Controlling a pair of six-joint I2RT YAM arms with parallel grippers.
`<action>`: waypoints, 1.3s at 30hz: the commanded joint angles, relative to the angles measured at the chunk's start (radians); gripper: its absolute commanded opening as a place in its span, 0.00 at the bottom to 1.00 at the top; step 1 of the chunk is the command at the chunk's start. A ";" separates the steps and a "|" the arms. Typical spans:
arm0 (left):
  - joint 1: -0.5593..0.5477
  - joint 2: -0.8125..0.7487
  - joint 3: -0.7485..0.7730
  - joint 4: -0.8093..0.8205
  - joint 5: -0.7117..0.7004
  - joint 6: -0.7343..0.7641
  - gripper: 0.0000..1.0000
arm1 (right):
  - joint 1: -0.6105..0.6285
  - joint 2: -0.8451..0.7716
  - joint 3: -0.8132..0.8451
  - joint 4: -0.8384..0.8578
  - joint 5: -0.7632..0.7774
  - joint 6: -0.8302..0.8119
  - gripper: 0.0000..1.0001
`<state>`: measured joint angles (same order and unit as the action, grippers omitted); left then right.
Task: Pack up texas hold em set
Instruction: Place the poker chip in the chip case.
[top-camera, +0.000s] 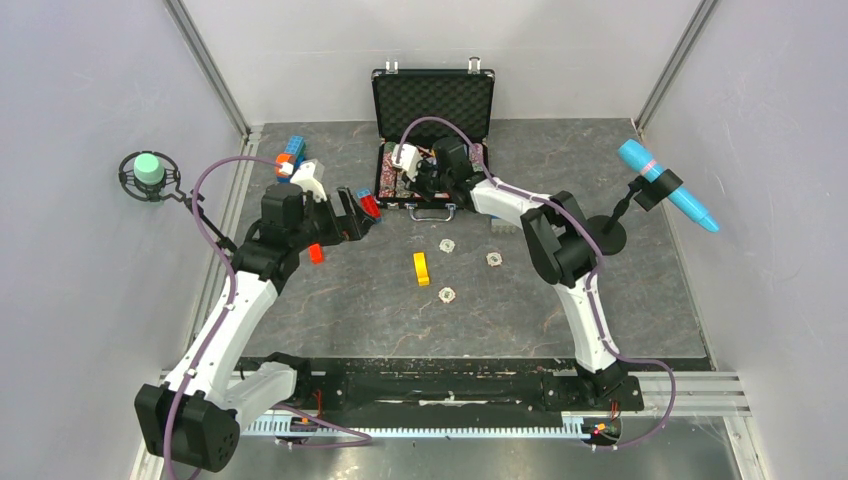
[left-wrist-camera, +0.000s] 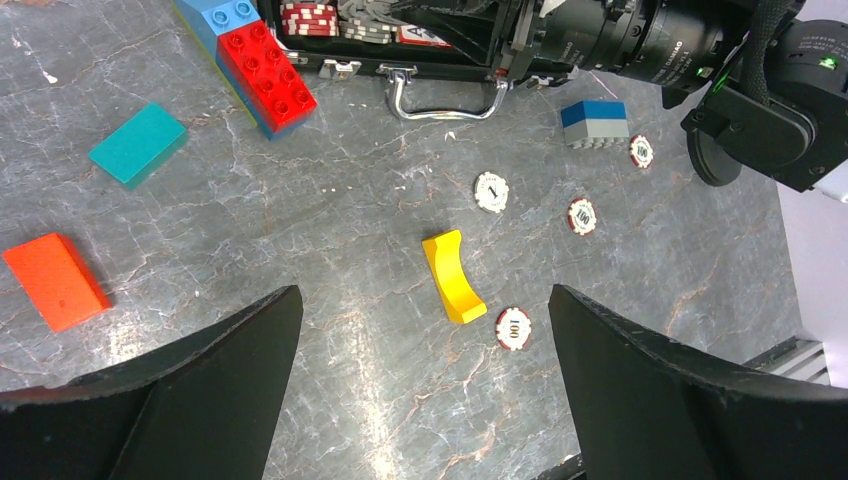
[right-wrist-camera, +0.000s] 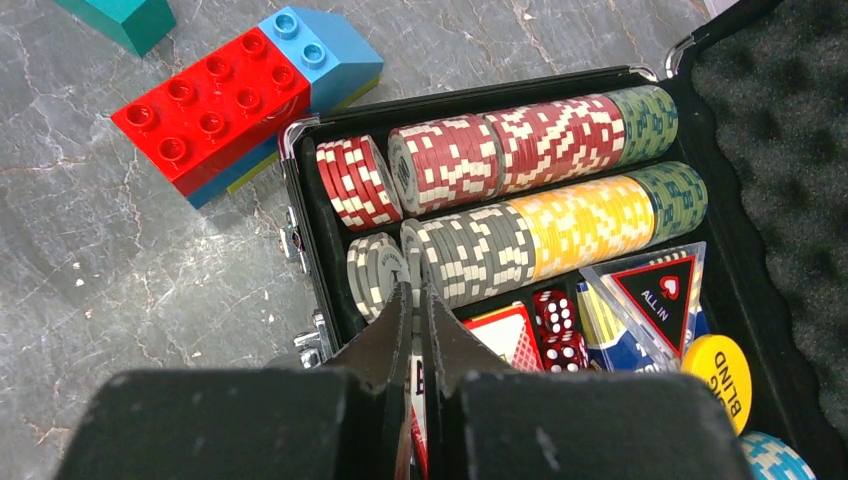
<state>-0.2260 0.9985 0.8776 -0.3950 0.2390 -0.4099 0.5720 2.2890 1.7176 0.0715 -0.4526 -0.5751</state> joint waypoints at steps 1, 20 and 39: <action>0.008 -0.010 0.001 0.031 0.015 0.034 1.00 | 0.021 0.026 0.059 -0.010 0.018 -0.071 0.00; 0.015 -0.011 0.000 0.033 0.023 0.034 1.00 | 0.035 0.010 0.052 -0.027 0.060 -0.124 0.28; 0.017 -0.011 -0.003 0.036 0.029 0.033 1.00 | 0.007 -0.148 -0.088 0.180 -0.019 0.081 0.47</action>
<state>-0.2165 0.9985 0.8768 -0.3946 0.2455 -0.4099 0.5957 2.2261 1.6814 0.1192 -0.4454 -0.6102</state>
